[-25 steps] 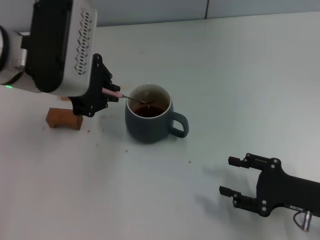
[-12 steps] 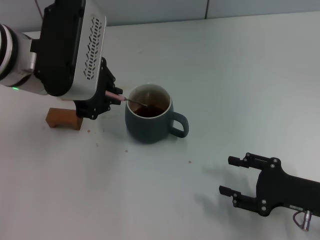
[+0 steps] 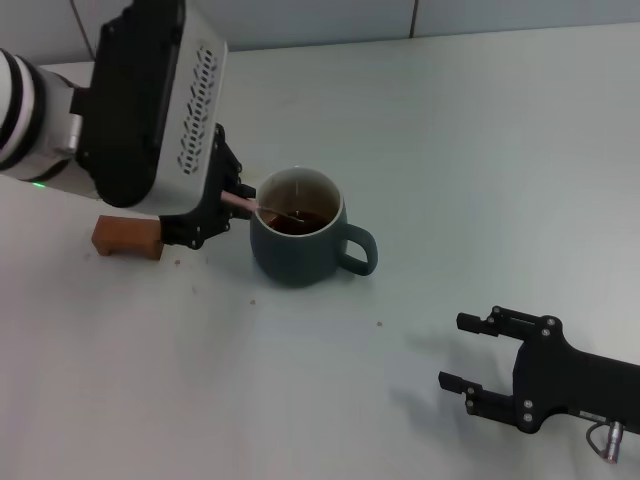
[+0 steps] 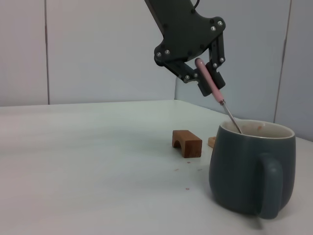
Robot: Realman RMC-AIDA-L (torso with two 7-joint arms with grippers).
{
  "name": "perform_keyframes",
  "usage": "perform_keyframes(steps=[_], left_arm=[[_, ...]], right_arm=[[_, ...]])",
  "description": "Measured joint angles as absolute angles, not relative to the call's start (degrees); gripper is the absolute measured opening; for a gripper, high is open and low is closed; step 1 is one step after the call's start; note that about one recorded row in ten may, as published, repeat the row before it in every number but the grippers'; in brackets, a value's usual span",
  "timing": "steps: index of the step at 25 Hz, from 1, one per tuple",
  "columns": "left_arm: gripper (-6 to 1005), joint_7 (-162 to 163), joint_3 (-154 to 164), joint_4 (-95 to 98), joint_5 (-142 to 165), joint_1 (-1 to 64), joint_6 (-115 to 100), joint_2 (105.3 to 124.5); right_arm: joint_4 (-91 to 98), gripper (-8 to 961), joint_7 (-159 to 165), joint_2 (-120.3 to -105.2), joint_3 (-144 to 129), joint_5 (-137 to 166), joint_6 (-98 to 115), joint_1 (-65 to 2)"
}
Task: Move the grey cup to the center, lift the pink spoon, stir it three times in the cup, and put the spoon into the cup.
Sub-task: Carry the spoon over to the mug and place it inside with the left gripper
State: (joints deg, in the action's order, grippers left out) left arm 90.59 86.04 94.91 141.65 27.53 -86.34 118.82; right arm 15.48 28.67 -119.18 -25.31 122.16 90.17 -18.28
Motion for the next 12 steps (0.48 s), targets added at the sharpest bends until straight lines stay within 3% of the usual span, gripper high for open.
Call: perform_keyframes(steps=[12], left_arm=[[158,90.78,86.51,92.72,142.18,28.6,-82.78,118.91]], right_arm=[[15.05,668,28.66,-119.18,-25.31,122.16,90.17,-18.1]])
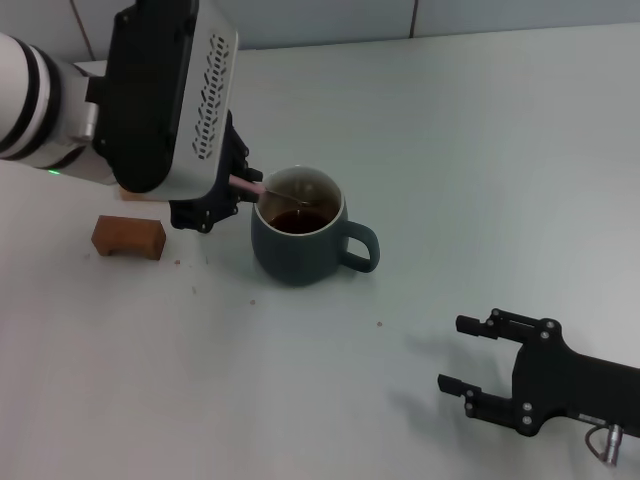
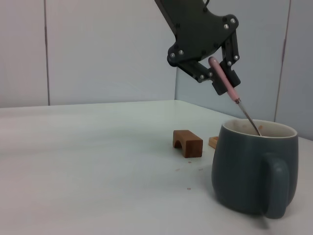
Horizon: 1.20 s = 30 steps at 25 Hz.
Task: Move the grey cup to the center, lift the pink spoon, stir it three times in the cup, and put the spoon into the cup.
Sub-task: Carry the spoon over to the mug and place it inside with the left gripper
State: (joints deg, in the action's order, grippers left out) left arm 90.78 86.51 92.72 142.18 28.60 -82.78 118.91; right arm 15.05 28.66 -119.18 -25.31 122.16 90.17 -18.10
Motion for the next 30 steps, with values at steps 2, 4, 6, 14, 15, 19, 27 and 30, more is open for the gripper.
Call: perform_keyframes(steps=[2,4,6,14,15,19,27,30], left_arm=[[159,90.87,85.8,92.46,142.2,28.62,-83.11,118.84],[160,91.28,85.12,92.47,142.19,28.49,-84.06,118.74],[161,91.45,85.07,92.6,142.23,28.37,-84.34,118.7],[165,92.3,84.89,95.33,141.84,27.45,-87.81,118.56],[166,92.3,84.89,95.33,141.84,27.45,-87.81,118.56],[168,92.25,85.77,96.06,141.12,27.35,-88.13,118.69],[172,92.0,86.73,95.01,140.89,28.18,-86.18,118.97],[174,92.11,86.75,94.61,140.93,28.33,-85.17,118.95]], right_arm=[[14.88,668,28.65,-119.18,-25.31,122.16,90.17,-18.1],[14.85,668,28.61,-119.18,-25.31,122.16,90.17,-18.12],[14.85,668,28.61,-119.18,-25.31,122.16,90.17,-18.14],[14.44,667,28.47,-119.18,-25.4,122.17,90.18,-18.23],[14.44,667,28.47,-119.18,-25.4,122.17,90.18,-18.23],[14.15,668,28.28,-119.18,-25.4,122.17,90.18,-18.11],[14.05,667,28.25,-119.18,-25.4,122.17,90.17,-18.1],[14.02,667,28.24,-119.18,-25.4,122.17,90.18,-18.1]])
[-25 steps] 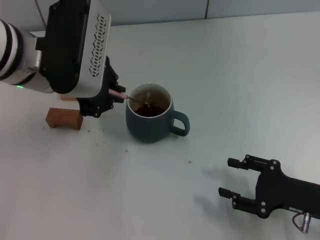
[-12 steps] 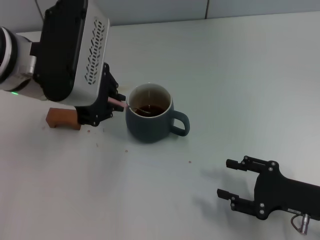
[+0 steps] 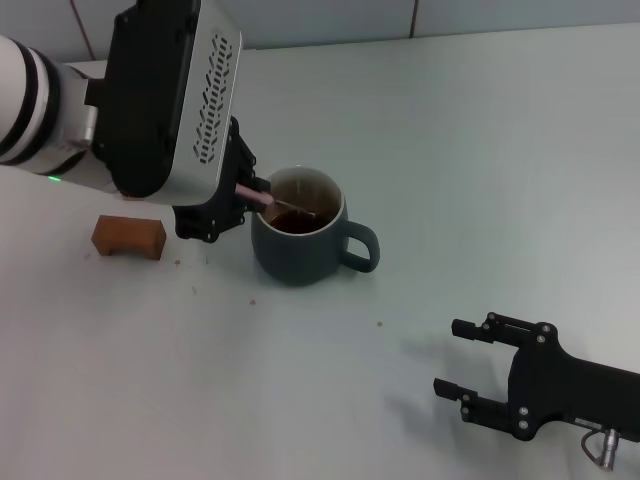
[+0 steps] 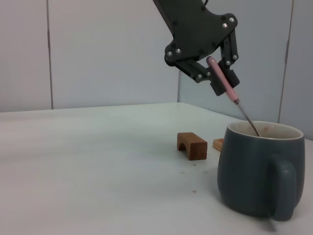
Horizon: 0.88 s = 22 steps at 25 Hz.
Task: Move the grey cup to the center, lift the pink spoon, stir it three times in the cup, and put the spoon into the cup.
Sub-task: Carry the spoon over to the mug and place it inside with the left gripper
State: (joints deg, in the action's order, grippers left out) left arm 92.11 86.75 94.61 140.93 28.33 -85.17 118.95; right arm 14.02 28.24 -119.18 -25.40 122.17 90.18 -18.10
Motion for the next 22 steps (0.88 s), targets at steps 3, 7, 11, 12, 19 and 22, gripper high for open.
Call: perform_keyframes(steps=[3,7,11,12,19,22], left_arm=[[175,92.27,86.55,94.27,141.26,28.33,-84.47,118.92],[178,92.29,85.86,93.83,141.31,28.28,-84.31,118.84],[180,92.29,85.43,93.77,141.34,28.24,-84.32,118.79],[180,92.29,85.43,93.77,141.34,28.24,-84.32,118.79],[184,92.8,83.2,94.53,141.51,27.56,-87.13,118.48],[185,92.8,82.86,95.0,141.21,27.43,-88.29,118.47]], right_arm=[[14.02,667,28.23,-119.18,-25.4,122.17,90.17,-18.1],[14.03,668,28.21,-119.18,-25.4,122.17,90.18,-18.14],[14.06,668,28.21,-119.18,-25.4,122.17,90.18,-18.26],[14.06,668,28.21,-119.18,-25.4,122.17,90.19,-18.29],[14.06,668,28.21,-119.18,-25.4,122.17,90.23,-18.23],[14.06,668,28.21,-119.18,-25.4,122.17,90.3,-18.21]])
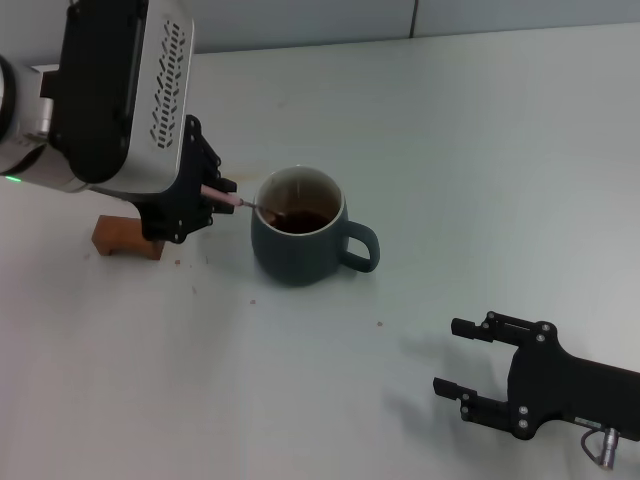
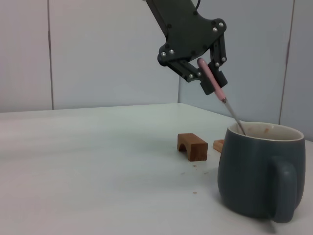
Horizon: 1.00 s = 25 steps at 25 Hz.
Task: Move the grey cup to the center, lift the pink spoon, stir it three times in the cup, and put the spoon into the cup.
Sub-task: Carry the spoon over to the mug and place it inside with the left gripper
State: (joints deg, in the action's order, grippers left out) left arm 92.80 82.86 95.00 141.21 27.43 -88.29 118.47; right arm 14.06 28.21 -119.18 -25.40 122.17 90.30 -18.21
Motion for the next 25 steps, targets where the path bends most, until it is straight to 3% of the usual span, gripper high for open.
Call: perform_keyframes(steps=[25], left_arm=[[199,92.76,86.4,93.04,139.57,27.68,-84.35,118.85]], right_arm=[[14.06,667,28.21,-119.09,-25.65,122.34,90.62,-17.68]])
